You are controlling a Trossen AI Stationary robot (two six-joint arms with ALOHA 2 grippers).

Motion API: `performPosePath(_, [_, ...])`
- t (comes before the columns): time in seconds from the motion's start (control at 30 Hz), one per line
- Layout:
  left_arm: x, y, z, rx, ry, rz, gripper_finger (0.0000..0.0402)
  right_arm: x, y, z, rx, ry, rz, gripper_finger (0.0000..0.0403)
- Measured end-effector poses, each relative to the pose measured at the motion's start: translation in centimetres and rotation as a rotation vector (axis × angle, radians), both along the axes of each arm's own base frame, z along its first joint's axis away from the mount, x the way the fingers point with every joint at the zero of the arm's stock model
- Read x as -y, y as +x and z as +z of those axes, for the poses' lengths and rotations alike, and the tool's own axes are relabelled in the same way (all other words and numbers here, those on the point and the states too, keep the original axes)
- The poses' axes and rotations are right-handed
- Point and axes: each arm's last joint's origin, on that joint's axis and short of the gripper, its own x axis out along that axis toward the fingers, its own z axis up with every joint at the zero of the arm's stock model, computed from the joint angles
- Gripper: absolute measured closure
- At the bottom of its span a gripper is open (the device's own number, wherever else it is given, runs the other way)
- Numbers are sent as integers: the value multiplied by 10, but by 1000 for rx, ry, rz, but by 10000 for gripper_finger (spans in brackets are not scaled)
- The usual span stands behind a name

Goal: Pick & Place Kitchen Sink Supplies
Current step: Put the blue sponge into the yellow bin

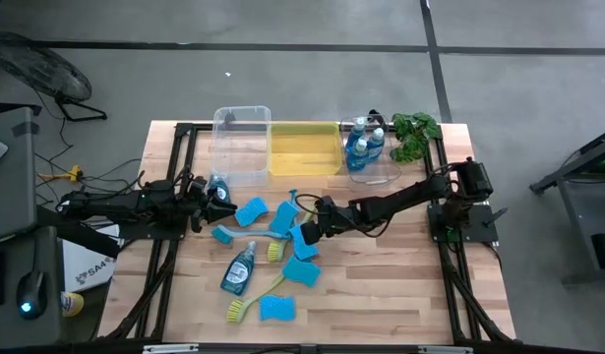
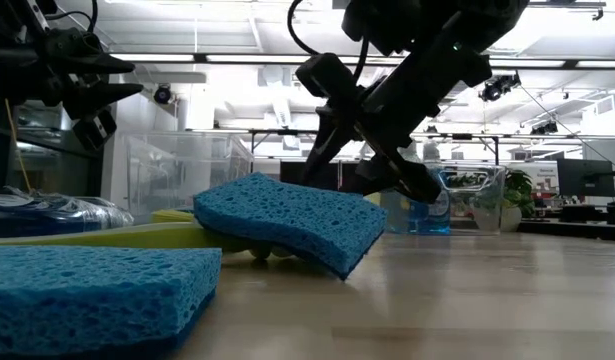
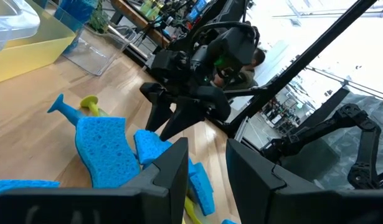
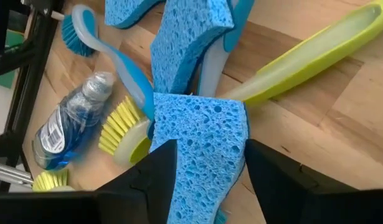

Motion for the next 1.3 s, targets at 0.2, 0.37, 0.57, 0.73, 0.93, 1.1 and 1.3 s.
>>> performPosePath(0.2, [0, 0, 0, 0, 0, 0, 296, 0, 0, 0, -1, -17, 13, 267])
performPosePath(0.37, [0, 0, 0, 0, 0, 0, 296, 0, 0, 0, -1, -27, 23, 325])
performPosePath(0.57, [0, 0, 0, 0, 0, 0, 296, 0, 0, 0, -1, -39, 34, 395])
performPosePath(0.73, [0, 0, 0, 0, 0, 0, 296, 0, 0, 0, 2, -45, 34, 399])
performPosePath(0.93, [0, 0, 0, 0, 0, 0, 296, 0, 1, 11, 34, -79, 40, 402])
performPosePath(1.1, [0, 0, 0, 0, 0, 0, 296, 3, 0, 32, 58, -163, 31, 402])
performPosePath(1.3, [0, 0, 0, 0, 0, 1, 296, 8, -5, 67, 64, -297, 29, 403])
